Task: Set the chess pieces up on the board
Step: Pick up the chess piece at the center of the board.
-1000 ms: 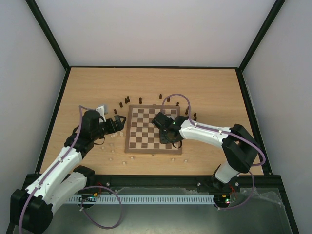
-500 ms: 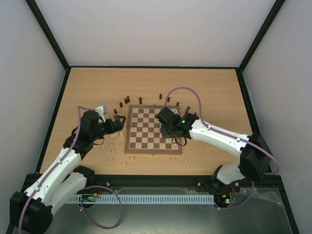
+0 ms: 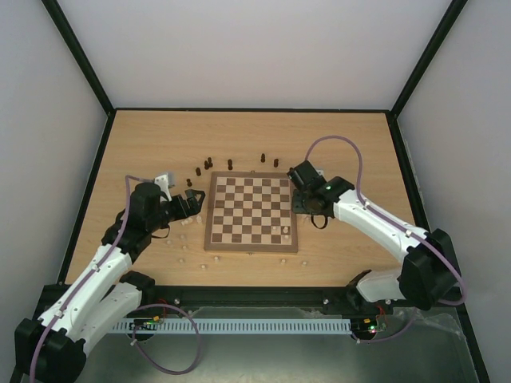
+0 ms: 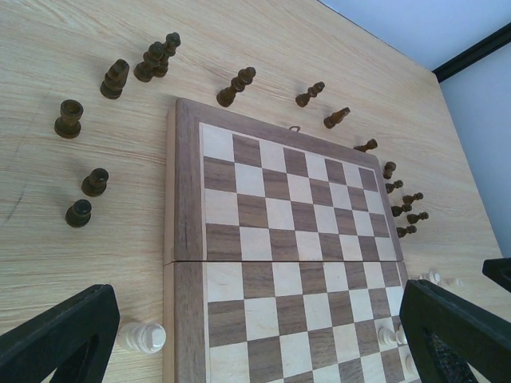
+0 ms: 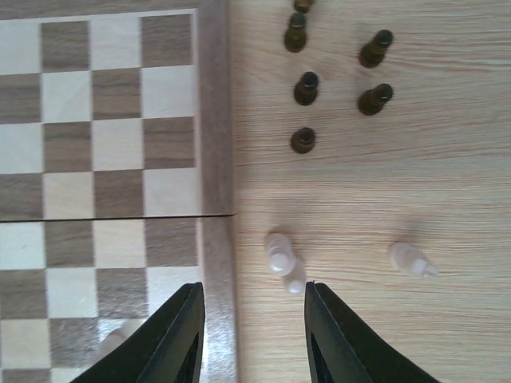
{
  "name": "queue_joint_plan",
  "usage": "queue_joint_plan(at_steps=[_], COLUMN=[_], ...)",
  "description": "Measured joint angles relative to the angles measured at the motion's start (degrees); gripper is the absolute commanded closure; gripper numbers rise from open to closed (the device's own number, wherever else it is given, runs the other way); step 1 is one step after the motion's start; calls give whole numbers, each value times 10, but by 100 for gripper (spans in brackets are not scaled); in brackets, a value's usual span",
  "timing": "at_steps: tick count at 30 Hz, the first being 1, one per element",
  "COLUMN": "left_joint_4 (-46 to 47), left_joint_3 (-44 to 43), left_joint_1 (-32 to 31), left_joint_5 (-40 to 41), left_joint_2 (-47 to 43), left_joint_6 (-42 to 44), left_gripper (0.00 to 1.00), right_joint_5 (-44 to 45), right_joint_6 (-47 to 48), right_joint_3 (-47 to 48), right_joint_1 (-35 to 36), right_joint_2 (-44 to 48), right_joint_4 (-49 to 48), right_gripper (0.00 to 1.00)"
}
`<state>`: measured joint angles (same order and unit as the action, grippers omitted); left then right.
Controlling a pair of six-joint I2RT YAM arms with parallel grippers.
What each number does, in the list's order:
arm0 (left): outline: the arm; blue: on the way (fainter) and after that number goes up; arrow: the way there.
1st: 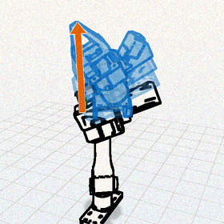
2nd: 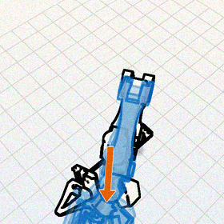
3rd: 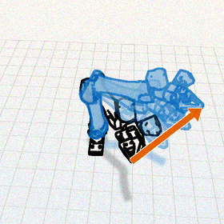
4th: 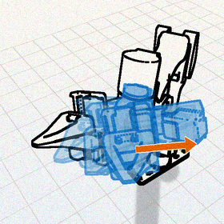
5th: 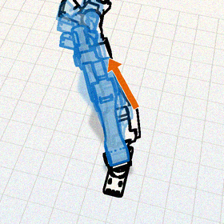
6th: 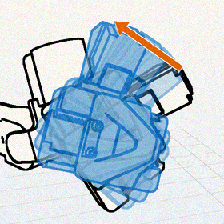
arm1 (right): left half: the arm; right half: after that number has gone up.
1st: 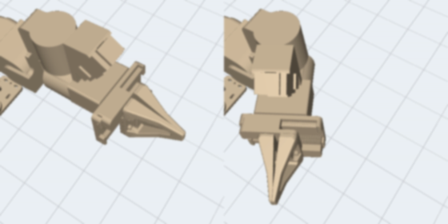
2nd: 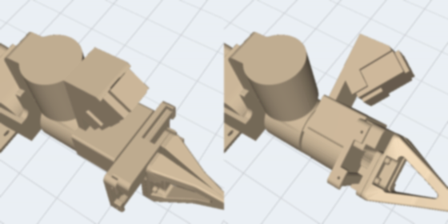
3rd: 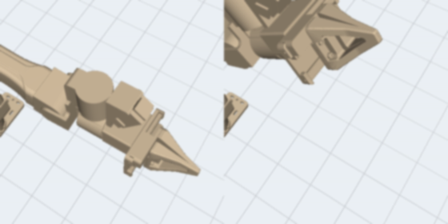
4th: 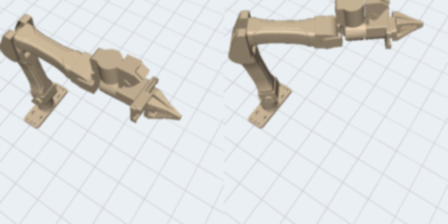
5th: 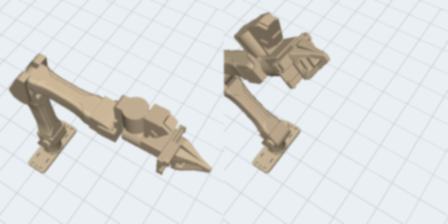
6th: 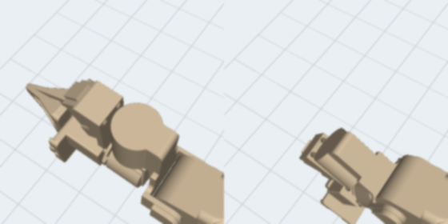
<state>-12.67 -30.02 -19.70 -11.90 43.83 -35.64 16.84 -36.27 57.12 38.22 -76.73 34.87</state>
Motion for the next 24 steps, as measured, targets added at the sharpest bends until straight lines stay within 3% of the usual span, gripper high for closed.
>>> queue_joint_plan(at_steps=[11,20,24], left_joint_4=[0,0,0], left_joint_3=[0,0,0], left_joint_1=[0,0,0], left_joint_5=[0,-1,-1], left_joint_2=[0,3,7], left_joint_6=[0,0,0], left_gripper=[0,1,1], right_joint_5=[-35,-59,-59], right_joint_6=[31,42,42], right_joint_3=[-48,-59,-60], right_joint_1=[-120,-165,-172], right_joint_2=[0,-21,-32], right_joint_4=[-15,-31,-31], right_gripper=[64,64,50])
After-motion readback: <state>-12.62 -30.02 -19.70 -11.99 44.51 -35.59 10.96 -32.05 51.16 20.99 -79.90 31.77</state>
